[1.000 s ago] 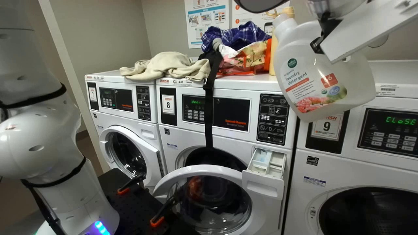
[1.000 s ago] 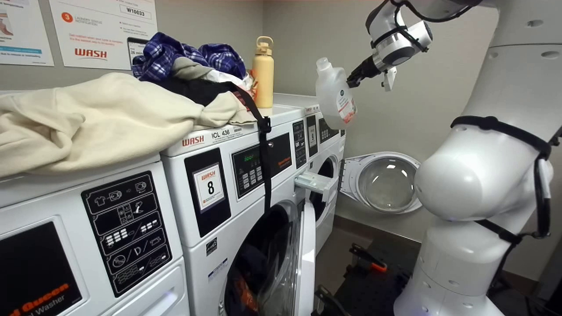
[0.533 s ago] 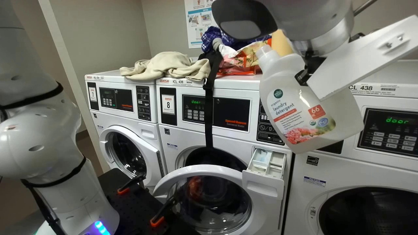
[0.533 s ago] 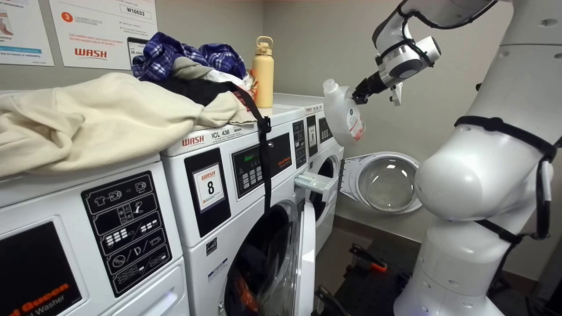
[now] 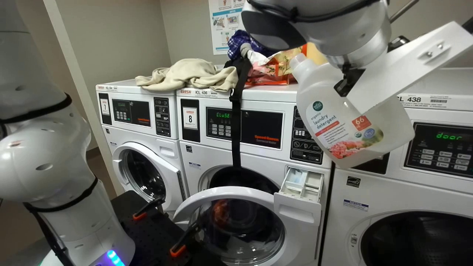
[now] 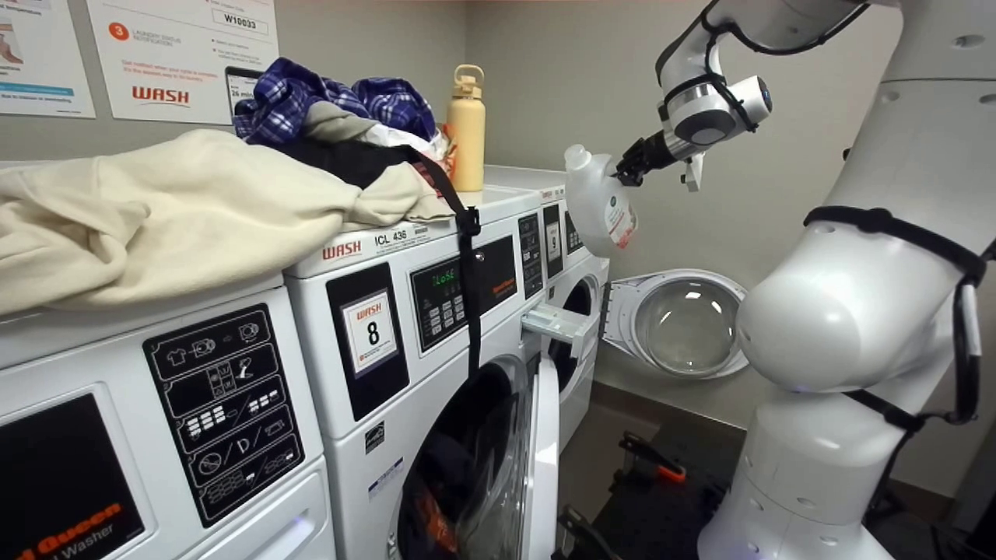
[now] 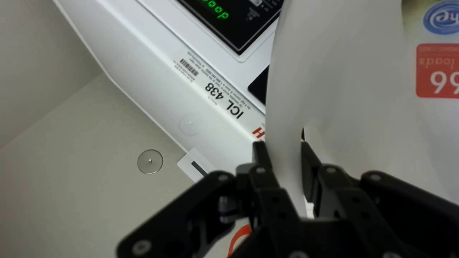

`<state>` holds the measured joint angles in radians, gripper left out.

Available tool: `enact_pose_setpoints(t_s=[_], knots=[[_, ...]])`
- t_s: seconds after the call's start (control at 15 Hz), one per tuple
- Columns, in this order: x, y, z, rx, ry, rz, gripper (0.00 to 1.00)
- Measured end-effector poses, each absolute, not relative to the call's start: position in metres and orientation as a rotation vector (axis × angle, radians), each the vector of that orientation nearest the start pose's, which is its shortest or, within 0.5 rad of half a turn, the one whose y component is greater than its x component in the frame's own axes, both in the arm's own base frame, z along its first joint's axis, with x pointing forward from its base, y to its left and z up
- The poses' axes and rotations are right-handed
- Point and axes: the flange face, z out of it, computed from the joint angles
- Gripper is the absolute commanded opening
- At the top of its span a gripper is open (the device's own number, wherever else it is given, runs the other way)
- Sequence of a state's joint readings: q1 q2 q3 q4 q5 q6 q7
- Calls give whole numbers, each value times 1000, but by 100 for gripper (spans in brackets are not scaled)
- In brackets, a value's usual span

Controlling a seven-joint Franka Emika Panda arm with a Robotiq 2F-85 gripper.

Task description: Pour the detergent into the washing machine.

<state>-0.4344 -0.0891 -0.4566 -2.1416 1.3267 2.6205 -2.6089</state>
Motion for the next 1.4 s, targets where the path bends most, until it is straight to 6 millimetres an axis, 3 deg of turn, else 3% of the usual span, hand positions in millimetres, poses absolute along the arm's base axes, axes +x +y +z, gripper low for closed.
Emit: enact_pose_setpoints(t_s=[0.27,0.47,1.0,1.4], knots=[[361,-452,522,2097,805,1107,11],[385,-461,528,2071,836,1070,11],[433,-494,484,2095,970,857,11],[446,-515,462,2070,1083,708,11]])
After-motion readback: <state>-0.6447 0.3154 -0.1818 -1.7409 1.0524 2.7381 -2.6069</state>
